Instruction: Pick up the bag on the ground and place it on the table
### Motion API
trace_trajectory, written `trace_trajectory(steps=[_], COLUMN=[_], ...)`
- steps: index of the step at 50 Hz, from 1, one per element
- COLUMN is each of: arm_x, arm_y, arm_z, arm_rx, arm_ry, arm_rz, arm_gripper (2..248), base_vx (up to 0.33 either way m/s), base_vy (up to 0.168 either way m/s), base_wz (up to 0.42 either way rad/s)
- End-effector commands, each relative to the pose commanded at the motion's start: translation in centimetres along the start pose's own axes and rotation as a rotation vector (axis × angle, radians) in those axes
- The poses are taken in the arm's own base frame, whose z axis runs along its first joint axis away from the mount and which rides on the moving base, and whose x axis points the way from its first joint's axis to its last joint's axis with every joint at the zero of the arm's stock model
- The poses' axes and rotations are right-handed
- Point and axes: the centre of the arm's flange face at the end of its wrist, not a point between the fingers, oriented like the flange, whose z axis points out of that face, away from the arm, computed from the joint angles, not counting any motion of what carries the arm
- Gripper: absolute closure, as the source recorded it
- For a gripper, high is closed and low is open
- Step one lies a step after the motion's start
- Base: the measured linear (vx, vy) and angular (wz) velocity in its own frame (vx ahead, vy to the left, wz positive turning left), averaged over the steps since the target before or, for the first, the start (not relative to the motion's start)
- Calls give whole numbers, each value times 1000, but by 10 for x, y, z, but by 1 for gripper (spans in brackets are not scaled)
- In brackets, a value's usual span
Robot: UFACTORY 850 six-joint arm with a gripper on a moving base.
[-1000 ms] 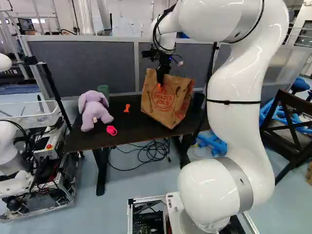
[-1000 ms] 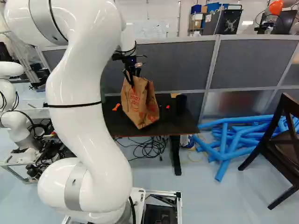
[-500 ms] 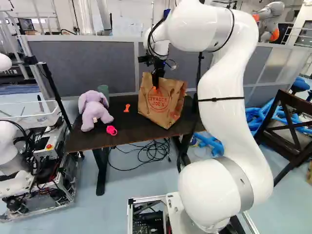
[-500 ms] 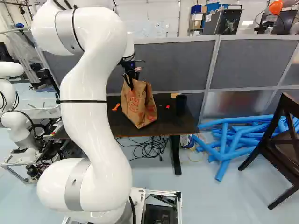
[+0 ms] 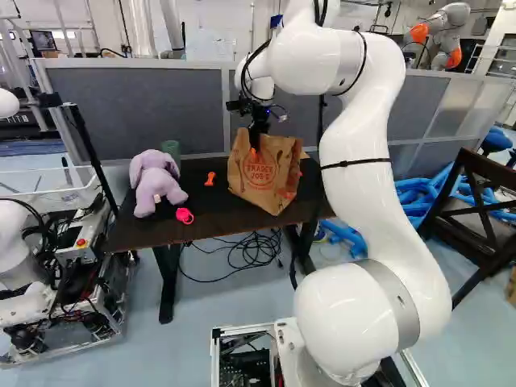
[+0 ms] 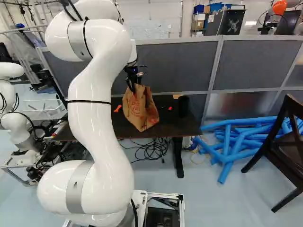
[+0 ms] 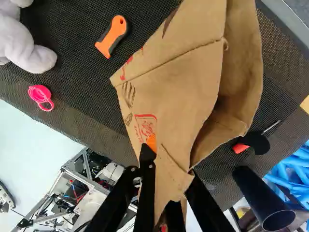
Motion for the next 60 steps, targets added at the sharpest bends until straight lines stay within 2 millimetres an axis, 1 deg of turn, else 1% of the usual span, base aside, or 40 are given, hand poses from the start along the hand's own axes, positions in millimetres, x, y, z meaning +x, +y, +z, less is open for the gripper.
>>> trace_trajectory(steps=[14,15,20,21,25,26,30,31,36,37,41,42,46,47,60], arm_x=[0,0,0,0,0,0,0,0,0,0,0,0,0,0,0], arm_y=[0,0,0,0,0,0,0,0,0,0,0,0,0,0,0], arm_z=[0,0,0,0,0,0,0,0,0,0,0,0,0,0,0], arm_rx=[0,0,0,0,0,0,0,0,0,0,0,0,0,0,0], arm_ry=[0,0,0,0,0,0,0,0,0,0,0,0,0,0,0], arm_rz=[0,0,0,0,0,0,0,0,0,0,0,0,0,0,0], arm_gripper=[224,212,212,179,179,145,145,111,111,75,75,39,39,5,3], base_vx=[0,0,0,0,0,0,0,0,0,0,0,0,0,0,0], base_vy=[0,0,0,0,0,0,0,0,0,0,0,0,0,0,0], base_wz=[0,0,0,0,0,0,0,0,0,0,0,0,0,0,0])
